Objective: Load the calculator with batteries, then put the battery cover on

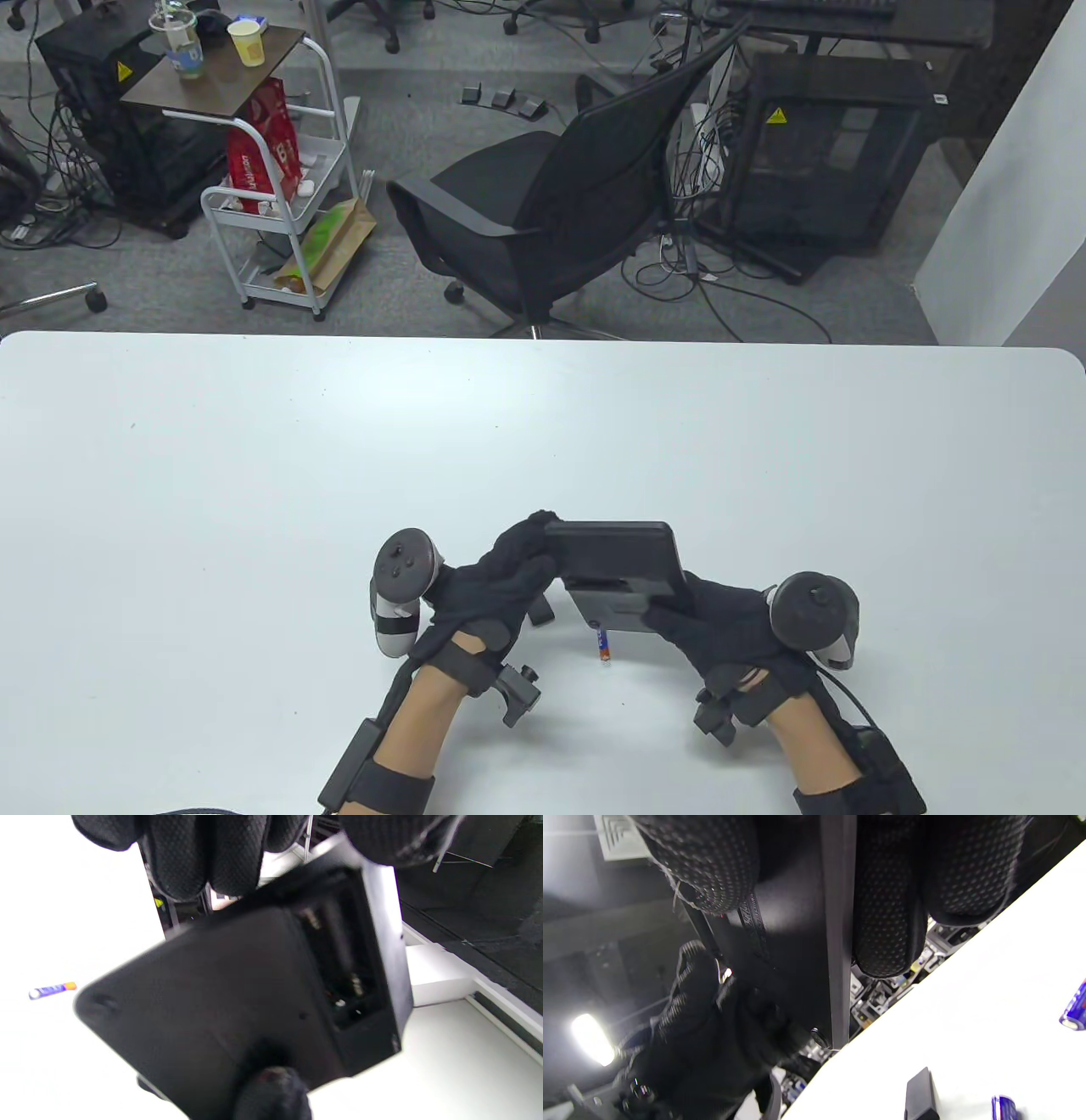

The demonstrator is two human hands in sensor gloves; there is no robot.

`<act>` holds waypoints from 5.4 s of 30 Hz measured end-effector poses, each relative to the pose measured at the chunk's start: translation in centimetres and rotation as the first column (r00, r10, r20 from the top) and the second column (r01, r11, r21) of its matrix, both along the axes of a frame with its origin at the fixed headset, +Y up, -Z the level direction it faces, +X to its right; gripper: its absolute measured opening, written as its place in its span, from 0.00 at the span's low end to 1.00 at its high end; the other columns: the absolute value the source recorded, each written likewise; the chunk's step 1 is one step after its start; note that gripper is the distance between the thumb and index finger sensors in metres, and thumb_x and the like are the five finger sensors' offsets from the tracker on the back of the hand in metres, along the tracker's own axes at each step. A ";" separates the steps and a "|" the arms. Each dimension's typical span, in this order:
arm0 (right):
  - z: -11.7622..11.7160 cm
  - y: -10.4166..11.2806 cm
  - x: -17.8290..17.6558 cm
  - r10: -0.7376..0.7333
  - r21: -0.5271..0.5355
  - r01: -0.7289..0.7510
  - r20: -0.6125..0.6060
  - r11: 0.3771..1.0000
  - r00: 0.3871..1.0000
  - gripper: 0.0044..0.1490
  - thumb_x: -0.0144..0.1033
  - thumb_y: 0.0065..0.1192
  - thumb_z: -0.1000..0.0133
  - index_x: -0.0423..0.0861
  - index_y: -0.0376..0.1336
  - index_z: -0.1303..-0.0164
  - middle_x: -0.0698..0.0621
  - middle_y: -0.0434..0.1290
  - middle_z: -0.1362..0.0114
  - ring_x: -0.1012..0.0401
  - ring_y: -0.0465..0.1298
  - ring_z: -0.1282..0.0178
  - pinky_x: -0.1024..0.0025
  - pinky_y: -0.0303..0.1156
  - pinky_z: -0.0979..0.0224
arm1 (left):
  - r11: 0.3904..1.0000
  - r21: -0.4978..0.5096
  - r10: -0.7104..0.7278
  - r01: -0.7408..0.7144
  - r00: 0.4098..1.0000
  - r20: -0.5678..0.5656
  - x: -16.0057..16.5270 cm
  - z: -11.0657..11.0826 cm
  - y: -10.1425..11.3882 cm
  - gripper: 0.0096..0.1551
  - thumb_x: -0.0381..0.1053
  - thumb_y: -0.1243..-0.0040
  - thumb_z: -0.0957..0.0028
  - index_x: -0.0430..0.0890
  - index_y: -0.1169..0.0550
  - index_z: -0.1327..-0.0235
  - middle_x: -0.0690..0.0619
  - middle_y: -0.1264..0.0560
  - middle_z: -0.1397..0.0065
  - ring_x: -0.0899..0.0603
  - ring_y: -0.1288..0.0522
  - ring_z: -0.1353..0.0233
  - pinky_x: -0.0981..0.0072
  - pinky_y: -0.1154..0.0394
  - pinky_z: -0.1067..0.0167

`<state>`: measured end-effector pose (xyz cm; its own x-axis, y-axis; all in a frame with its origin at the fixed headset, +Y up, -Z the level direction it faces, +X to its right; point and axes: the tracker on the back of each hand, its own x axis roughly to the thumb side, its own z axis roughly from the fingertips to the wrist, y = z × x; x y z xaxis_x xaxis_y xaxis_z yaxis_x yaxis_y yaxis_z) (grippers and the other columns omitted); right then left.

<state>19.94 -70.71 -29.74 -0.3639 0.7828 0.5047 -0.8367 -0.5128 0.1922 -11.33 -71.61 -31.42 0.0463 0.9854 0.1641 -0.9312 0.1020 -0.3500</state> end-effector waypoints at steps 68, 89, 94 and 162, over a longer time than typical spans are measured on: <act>-1.7 -0.9 6.0 -0.112 -0.094 0.155 0.357 0.983 0.927 0.32 0.45 0.68 0.47 0.35 0.68 0.42 0.36 0.82 0.50 0.43 0.85 0.58 0.46 0.78 0.52 | -0.066 0.460 -0.850 0.885 0.191 -0.490 12.4 4.6 -0.3 0.27 0.61 0.30 0.62 0.51 0.19 0.52 0.55 0.19 0.36 0.41 0.23 0.31 0.41 0.30 0.35; -0.7 0.0 3.9 -0.160 -0.102 0.193 0.269 0.976 0.950 0.33 0.45 0.66 0.46 0.34 0.66 0.40 0.36 0.82 0.51 0.44 0.85 0.60 0.47 0.79 0.54 | 0.440 0.361 -0.677 0.823 0.567 -0.469 4.8 3.6 4.1 0.30 0.52 0.32 0.55 0.56 0.23 0.36 0.57 0.17 0.43 0.43 0.21 0.36 0.42 0.29 0.37; -0.7 -0.4 3.2 -0.148 -0.126 0.184 0.248 0.975 0.957 0.34 0.45 0.65 0.46 0.33 0.65 0.40 0.36 0.82 0.51 0.44 0.85 0.60 0.48 0.78 0.54 | 0.495 0.336 -0.612 0.801 0.596 -0.519 3.5 3.4 4.3 0.28 0.53 0.32 0.55 0.54 0.23 0.39 0.58 0.16 0.44 0.44 0.20 0.37 0.44 0.27 0.38; 1.6 -0.8 -2.6 -0.170 -0.227 0.186 0.089 0.956 0.981 0.36 0.44 0.59 0.45 0.25 0.67 0.45 0.34 0.85 0.62 0.45 0.87 0.73 0.51 0.81 0.65 | 0.182 0.429 -0.464 0.885 0.462 -0.756 6.3 6.0 4.1 0.32 0.62 0.34 0.59 0.51 0.19 0.42 0.54 0.19 0.41 0.41 0.23 0.31 0.43 0.29 0.36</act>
